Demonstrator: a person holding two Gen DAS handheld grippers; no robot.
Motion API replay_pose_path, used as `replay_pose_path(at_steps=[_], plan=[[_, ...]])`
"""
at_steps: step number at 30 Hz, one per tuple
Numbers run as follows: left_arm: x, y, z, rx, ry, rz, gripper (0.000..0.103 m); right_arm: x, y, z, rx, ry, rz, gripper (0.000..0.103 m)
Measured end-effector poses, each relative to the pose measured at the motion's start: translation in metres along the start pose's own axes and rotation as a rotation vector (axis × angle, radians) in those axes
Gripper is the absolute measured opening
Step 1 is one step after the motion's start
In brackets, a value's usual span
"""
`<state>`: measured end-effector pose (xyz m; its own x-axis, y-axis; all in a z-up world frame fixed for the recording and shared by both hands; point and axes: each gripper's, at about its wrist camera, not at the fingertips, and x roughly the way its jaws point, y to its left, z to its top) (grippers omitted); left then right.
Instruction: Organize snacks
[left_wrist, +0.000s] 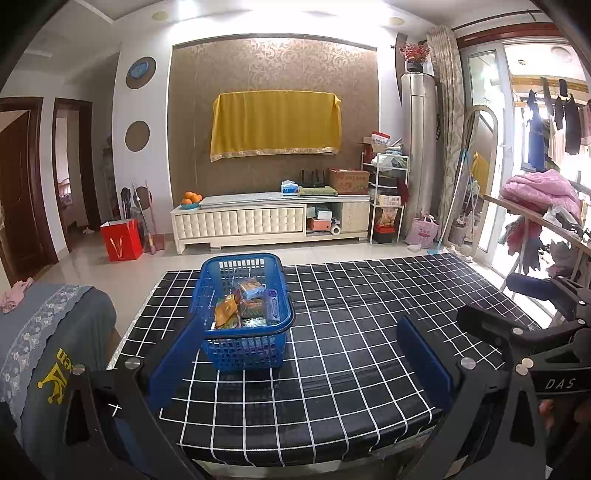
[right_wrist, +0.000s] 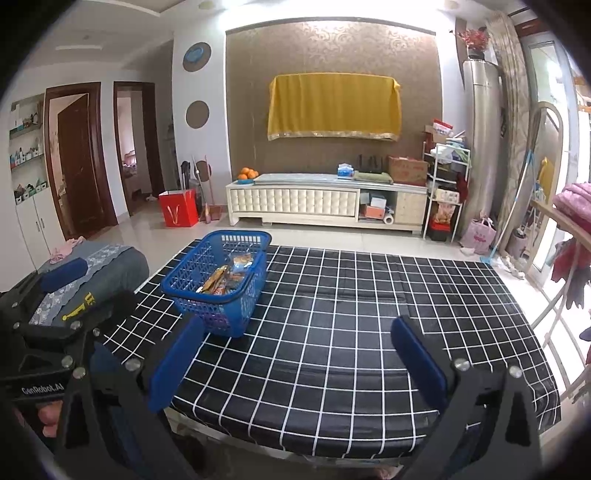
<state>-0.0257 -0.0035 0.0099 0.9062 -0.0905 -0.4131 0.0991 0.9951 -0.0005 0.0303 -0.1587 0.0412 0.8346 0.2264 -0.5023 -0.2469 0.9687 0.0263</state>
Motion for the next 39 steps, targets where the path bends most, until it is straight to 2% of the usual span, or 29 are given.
replay_pose_path(at_steps=[39], plan=[[-0.0083,-0.0006,-0.0034,-0.007,0.01,-0.026,0.103,-0.0026,0.0025,0.0,-0.003,0.009,0.012,0.103]])
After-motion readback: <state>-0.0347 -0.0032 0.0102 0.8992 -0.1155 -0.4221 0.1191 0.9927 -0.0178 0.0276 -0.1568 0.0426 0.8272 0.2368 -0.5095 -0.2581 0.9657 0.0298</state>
